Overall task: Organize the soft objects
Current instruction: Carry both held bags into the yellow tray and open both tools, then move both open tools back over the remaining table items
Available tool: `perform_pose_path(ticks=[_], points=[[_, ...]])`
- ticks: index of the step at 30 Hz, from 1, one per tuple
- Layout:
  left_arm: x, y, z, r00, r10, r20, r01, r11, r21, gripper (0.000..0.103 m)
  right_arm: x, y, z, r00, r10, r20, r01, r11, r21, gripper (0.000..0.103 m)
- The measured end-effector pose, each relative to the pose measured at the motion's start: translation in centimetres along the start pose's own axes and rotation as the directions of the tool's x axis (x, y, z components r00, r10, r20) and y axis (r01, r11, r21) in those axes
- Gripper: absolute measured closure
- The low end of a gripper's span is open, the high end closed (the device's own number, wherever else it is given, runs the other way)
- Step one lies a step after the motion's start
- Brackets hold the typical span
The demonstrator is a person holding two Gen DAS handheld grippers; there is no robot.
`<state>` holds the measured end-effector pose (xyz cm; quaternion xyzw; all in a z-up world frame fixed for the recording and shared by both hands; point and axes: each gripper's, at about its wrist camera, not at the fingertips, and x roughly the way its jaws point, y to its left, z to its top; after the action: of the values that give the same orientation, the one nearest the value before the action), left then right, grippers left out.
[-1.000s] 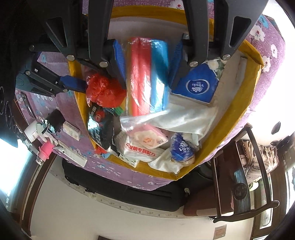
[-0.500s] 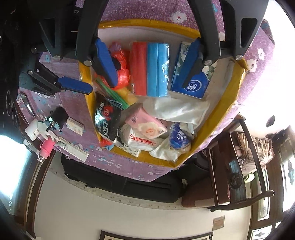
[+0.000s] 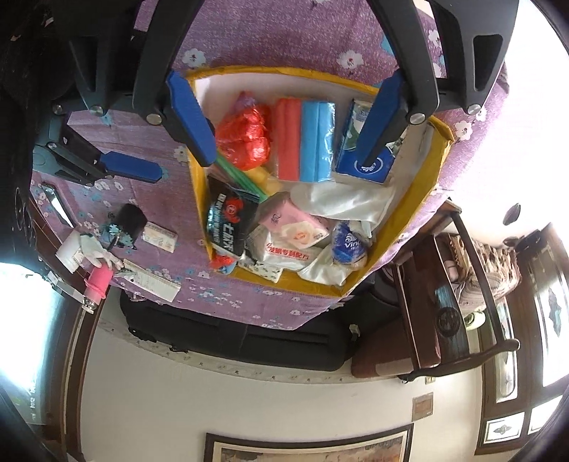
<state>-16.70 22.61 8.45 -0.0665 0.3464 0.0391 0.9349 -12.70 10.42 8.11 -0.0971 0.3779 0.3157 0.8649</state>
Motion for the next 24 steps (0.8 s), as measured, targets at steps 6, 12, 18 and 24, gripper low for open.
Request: perform_pose_path(ticks=[6,12,18,24], points=[[-1.4,-1.7,-0.2,1.0,0.011,0.019,-0.011,0.999,0.035,0.014,-2.4,-1.8,-1.3,0.999,-0.025,0.031,0.024,0.999,0.032,0.028],[-1.7,-4.3,-0.5,1.0,0.0,0.007,0.0,0.996,0.092,0.012,-4.4,-4.8,-3.2,0.997,-0.061,0.043,0.057,0.994,0.092,0.027],[-1.0,-7.9,-1.3,0.999,-0.035,-0.028,0.04,0.984,0.176,0.011,-6.7,-9.9,-4.7,0.994,-0.084,0.064,0.068,0.973,0.223,0.026],[0.7,-10.9,-2.1,0.992,-0.088,-0.093,0.106,0.97,0.221,0.011,-8.9,-15.4,-6.7,0.985,-0.158,0.063,0.128,0.933,0.337,0.025]])
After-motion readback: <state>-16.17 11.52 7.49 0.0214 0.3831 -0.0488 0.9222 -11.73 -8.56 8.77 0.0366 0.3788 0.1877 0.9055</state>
